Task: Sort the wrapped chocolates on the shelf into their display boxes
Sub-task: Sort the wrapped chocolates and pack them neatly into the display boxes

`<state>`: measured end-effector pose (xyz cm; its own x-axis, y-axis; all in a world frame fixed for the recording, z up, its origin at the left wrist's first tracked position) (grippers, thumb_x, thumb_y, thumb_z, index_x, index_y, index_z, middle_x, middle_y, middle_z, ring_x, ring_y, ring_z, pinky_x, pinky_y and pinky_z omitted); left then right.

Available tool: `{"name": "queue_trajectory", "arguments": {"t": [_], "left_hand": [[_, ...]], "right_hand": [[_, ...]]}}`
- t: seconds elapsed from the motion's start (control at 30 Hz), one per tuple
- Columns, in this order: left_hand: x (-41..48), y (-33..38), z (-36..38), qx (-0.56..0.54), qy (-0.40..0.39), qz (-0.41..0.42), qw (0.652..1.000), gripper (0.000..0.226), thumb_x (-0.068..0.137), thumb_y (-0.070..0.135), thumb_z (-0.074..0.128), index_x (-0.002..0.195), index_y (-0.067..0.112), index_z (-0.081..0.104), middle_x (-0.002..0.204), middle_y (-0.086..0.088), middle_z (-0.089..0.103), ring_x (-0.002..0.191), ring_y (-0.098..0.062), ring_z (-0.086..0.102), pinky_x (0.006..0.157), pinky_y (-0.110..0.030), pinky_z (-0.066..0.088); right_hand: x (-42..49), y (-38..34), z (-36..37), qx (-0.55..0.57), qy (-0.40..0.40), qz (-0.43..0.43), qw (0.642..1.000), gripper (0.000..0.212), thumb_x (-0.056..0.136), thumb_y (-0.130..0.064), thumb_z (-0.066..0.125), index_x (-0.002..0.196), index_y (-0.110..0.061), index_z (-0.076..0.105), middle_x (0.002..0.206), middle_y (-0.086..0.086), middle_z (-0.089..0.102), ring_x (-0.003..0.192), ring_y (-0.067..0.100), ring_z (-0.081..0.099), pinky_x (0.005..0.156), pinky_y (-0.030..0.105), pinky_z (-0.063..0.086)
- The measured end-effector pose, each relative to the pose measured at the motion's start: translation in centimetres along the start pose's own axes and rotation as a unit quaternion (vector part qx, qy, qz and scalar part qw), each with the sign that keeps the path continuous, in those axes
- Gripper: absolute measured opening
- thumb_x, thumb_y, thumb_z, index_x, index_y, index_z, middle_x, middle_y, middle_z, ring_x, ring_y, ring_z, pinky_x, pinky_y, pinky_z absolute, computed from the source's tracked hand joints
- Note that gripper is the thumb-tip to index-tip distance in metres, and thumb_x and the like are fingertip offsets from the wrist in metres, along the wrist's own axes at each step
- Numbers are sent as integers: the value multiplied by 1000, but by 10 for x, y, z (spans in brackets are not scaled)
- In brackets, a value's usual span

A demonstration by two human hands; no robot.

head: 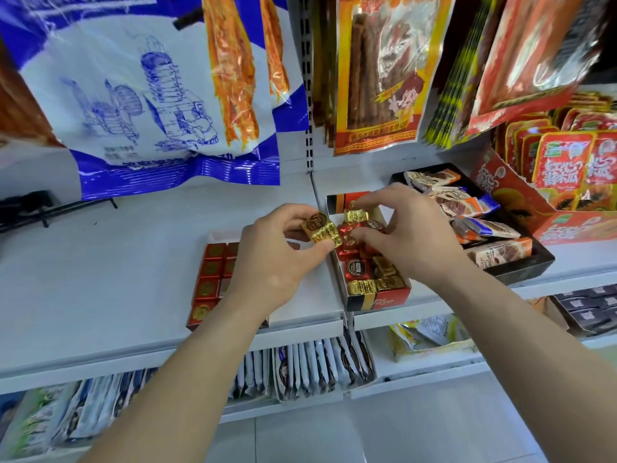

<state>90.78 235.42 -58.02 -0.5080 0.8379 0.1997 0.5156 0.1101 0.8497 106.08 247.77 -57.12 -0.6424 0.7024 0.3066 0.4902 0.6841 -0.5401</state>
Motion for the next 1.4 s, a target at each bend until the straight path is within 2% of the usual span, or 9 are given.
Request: {"name": "queue_trajectory", "arguments": {"t": [0.1,0.23,0.5,0.67,0.77,0.93,1.07,1.23,1.4], "left_hand": [[-3,-1,4,-15,-11,-5,1000,37,74,24,84,106,33,67,94,21,69,88,8,63,77,-18,55],[-7,1,12,-12,-44,-5,999,39,75,27,84,108,37,65,98,21,68,93,10,61,79,-15,53],[-11,-1,16,31,-85,-8,996,42,79,28,81,116,37,63,111,14,67,101,3,61,87,-21,51],[-4,-8,9,38,-32,-13,999,40,79,26,80,116,31,65,108,11,70,95,1,64,85,-26,55],[-3,-9,7,31,-16,-18,999,38,78,25,81,112,35,65,104,13,70,91,3,64,85,-27,56],[-4,-9,7,23,-20,-14,999,40,78,24,81,114,32,65,101,18,69,90,7,62,80,-20,55],[-4,-10,11,22,-31,-17,999,40,78,27,82,113,33,65,102,17,70,91,6,63,82,-22,55],[-4,-13,12,15,-29,-20,999,41,78,27,82,114,32,65,102,17,71,93,5,63,84,-25,55],[-4,-14,11,17,-34,-17,999,41,78,29,81,116,30,66,103,17,70,95,8,62,85,-20,54]], "right_hand": [[-15,6,-12,56,-98,10,994,16,82,-30,78,96,-35,73,86,-18,69,65,-1,58,56,12,45],[-35,13,-15,62,-195,1,979,14,85,-33,75,96,-41,75,88,-22,70,77,6,61,65,20,50],[-30,8,-6,15,-206,11,978,25,100,-20,54,113,-33,71,62,-31,60,62,-11,56,56,8,39],[-24,-1,0,-45,-247,-29,968,37,102,-22,46,128,-43,60,100,-24,66,71,-26,48,63,3,36],[-21,-2,-4,-53,-257,-39,964,41,99,-18,45,125,-46,62,112,-20,68,88,-15,57,69,6,40],[-22,4,-11,83,-235,9,968,46,93,2,46,109,-31,73,99,-15,75,91,-13,61,71,3,43],[-21,3,-1,51,-254,-1,966,47,92,-2,47,119,-36,66,96,-25,72,91,-16,54,73,5,38],[-19,1,5,-6,-203,-45,978,43,89,-2,48,114,-32,68,88,-25,73,95,2,45,83,8,32],[-21,6,3,54,-215,-19,975,43,90,1,49,109,-32,71,86,-24,74,99,-14,48,91,16,28]]}}
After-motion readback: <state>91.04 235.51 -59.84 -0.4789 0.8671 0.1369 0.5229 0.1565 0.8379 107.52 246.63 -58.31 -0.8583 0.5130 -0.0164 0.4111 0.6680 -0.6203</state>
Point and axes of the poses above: each hand's wrist, its own x-axis towards the middle knuckle, its own z-axis out of the palm, y = z × x, the point moved 3 cm from there along x, towards the middle knuckle
